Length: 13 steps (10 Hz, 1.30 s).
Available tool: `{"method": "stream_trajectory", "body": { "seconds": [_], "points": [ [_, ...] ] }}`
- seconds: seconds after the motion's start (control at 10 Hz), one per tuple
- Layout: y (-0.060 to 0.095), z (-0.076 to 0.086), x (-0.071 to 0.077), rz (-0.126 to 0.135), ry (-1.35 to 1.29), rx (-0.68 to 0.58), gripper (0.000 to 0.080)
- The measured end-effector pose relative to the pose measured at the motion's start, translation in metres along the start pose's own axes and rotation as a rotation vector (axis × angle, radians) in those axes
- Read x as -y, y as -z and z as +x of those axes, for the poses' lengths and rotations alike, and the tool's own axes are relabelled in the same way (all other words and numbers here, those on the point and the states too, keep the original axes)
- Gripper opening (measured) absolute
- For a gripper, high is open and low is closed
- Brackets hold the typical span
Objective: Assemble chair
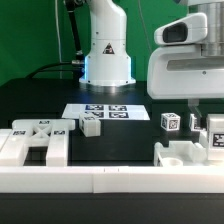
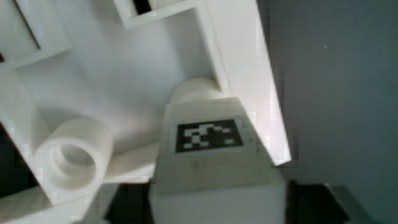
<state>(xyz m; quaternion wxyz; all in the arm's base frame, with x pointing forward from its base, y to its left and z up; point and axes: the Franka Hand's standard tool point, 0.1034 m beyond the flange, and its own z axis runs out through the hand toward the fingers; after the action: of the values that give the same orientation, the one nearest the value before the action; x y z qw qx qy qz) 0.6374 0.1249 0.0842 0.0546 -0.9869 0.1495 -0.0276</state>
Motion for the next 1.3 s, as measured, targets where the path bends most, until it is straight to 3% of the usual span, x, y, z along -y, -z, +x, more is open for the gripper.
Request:
{"method": "stream_trajectory", "body": {
  "seconds": [0.5,1.3],
  "points": [
    [-0.0002,0.0001,-0.0006,0.0,-0.093,-0.002,0.0288],
    [-0.0011,-0.0009,-0.0023,0.016,-0.915,-0.01,0.0291]
  ]
}}
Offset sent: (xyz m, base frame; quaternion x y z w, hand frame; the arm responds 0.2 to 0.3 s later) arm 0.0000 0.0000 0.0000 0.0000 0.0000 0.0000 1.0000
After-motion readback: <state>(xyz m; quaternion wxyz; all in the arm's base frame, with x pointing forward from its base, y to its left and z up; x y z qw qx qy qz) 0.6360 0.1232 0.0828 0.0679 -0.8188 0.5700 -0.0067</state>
